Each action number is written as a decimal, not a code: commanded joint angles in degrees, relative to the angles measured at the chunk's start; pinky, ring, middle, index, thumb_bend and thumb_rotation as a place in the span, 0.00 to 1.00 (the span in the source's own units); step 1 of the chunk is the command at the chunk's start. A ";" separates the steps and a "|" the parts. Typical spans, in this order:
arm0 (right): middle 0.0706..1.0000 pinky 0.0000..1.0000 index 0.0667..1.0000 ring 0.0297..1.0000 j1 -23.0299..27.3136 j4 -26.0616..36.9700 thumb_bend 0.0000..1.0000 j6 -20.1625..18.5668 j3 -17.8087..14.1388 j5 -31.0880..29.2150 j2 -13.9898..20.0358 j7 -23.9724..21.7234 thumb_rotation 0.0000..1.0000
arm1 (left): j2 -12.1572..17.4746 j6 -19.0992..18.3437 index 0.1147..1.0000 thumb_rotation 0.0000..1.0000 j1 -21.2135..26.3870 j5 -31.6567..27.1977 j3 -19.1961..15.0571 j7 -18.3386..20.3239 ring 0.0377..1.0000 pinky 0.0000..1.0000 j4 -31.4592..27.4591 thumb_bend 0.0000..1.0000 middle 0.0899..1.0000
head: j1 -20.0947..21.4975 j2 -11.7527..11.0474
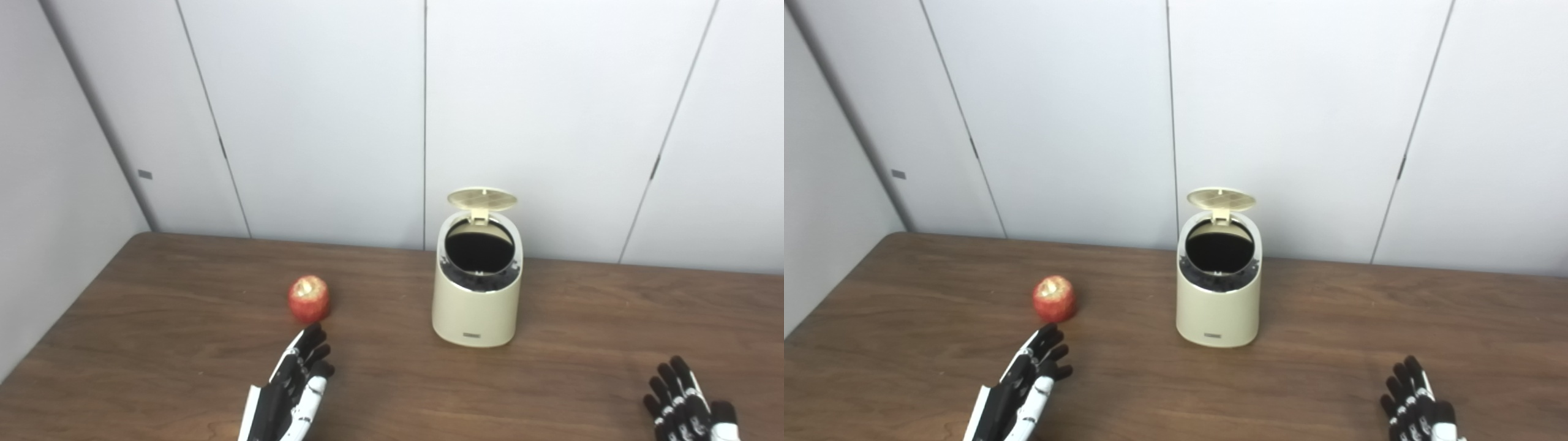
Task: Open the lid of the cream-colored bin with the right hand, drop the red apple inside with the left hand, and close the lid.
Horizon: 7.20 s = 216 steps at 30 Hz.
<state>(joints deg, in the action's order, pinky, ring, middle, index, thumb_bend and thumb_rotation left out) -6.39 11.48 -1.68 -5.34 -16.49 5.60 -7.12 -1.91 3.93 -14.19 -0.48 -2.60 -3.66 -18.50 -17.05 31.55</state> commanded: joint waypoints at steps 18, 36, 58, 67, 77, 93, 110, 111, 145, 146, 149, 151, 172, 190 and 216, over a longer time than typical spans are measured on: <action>1.00 1.00 1.00 1.00 0.71 6.13 0.69 -4.94 0.60 0.15 0.43 0.24 0.93 | 2.12 -2.22 0.89 0.24 -0.97 22.75 0.14 -4.39 0.81 0.74 -7.18 0.77 0.85 | -0.09 -1.60; 0.99 1.00 1.00 1.00 1.22 5.45 0.61 -4.85 1.34 3.18 0.25 0.38 0.99 | 12.33 -14.71 0.82 0.24 14.36 38.87 -6.35 -2.35 0.65 0.50 -5.32 0.88 0.81 | 0.82 -4.03; 0.98 1.00 0.98 1.00 0.96 4.24 0.53 -3.52 1.17 3.78 -2.25 1.34 0.99 | 21.01 -20.68 0.86 0.32 30.61 46.12 1.12 1.35 0.79 0.64 18.32 0.96 0.85 | 2.91 -4.07; 0.96 1.00 0.97 1.00 0.92 3.61 0.52 -2.38 1.17 4.42 -2.96 1.76 0.98 | 21.70 -21.81 0.86 0.34 36.03 39.73 3.23 4.92 0.82 0.67 24.34 0.99 0.86 | 3.75 -4.21; 0.93 1.00 0.95 0.99 1.29 1.78 0.60 0.44 1.10 5.99 -3.86 3.09 0.89 | 21.67 -23.29 0.84 0.31 39.62 38.09 6.04 5.94 0.83 0.70 28.28 0.98 0.84 | 4.39 -4.34; 0.91 1.00 0.92 0.98 1.04 1.79 0.58 0.65 0.81 5.66 -3.95 3.50 0.87 | 23.39 -28.09 0.72 0.11 41.31 38.51 9.43 8.20 0.69 0.61 27.78 0.87 0.74 | 4.53 -3.61; 0.85 1.00 0.92 0.95 1.43 0.90 0.56 0.47 0.47 4.53 -3.16 2.98 0.86 | 20.75 -28.26 0.41 0.00 40.02 39.44 8.45 1.17 0.40 0.34 25.78 0.47 0.48 | 4.32 -2.47; 0.85 1.00 0.92 0.95 1.41 0.83 0.57 0.55 0.50 4.57 -3.12 2.97 0.86 | 20.83 -27.42 0.42 0.00 39.89 39.33 8.47 0.65 0.40 0.34 25.56 0.47 0.48 | 4.59 -2.40; 0.86 0.99 0.93 0.95 1.62 -2.36 0.57 2.48 2.28 6.19 -4.60 3.00 0.83 | 12.09 -16.08 0.44 0.00 42.13 47.54 13.40 -3.09 0.39 0.29 2.63 0.47 0.51 | 15.05 -4.16; 0.86 0.99 0.93 0.95 1.66 -2.41 0.57 2.60 2.29 6.25 -4.68 3.01 0.83 | 11.66 -15.86 0.44 0.00 42.33 47.47 13.60 -3.08 0.39 0.29 2.59 0.47 0.51 | 15.05 -4.16; 0.86 1.00 0.92 0.95 1.86 -2.64 0.57 2.86 2.30 6.06 -5.05 2.99 0.82 | 10.33 -15.30 0.44 0.00 42.92 47.37 14.09 -2.76 0.39 0.30 2.72 0.47 0.50 | 15.92 -4.35; 0.85 0.99 0.92 0.95 1.94 -2.68 0.59 2.82 2.37 6.18 -5.24 3.04 0.81 | 9.52 -15.28 0.44 0.00 43.40 47.71 14.53 -2.45 0.39 0.31 2.94 0.47 0.49 | 16.29 -4.40; 0.86 1.00 0.93 0.95 2.85 -3.20 0.60 3.62 3.05 6.80 -6.99 3.52 0.90 | 6.34 -10.75 0.46 0.00 47.56 49.16 16.73 -6.83 0.39 0.33 14.86 0.47 0.46 | 18.07 -4.80; 0.85 0.98 0.93 0.93 3.33 -3.20 0.57 3.00 3.26 6.77 -7.20 3.97 0.93 | 5.72 -11.23 0.45 0.00 49.55 48.94 16.21 -7.82 0.38 0.33 22.39 0.47 0.44 | 17.88 -5.00; 0.85 0.98 0.92 0.94 4.84 -5.14 0.61 4.65 2.56 7.45 -7.76 5.28 0.87 | 2.29 -12.32 0.45 0.00 51.48 47.03 16.49 -11.28 0.40 0.32 27.02 0.47 0.49 | 18.57 -5.56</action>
<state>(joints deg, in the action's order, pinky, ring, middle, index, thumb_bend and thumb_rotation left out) -2.30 7.63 0.36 -2.95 -8.69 -1.64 -1.51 0.90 -8.39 34.30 46.58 13.90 -13.64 9.48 1.41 26.02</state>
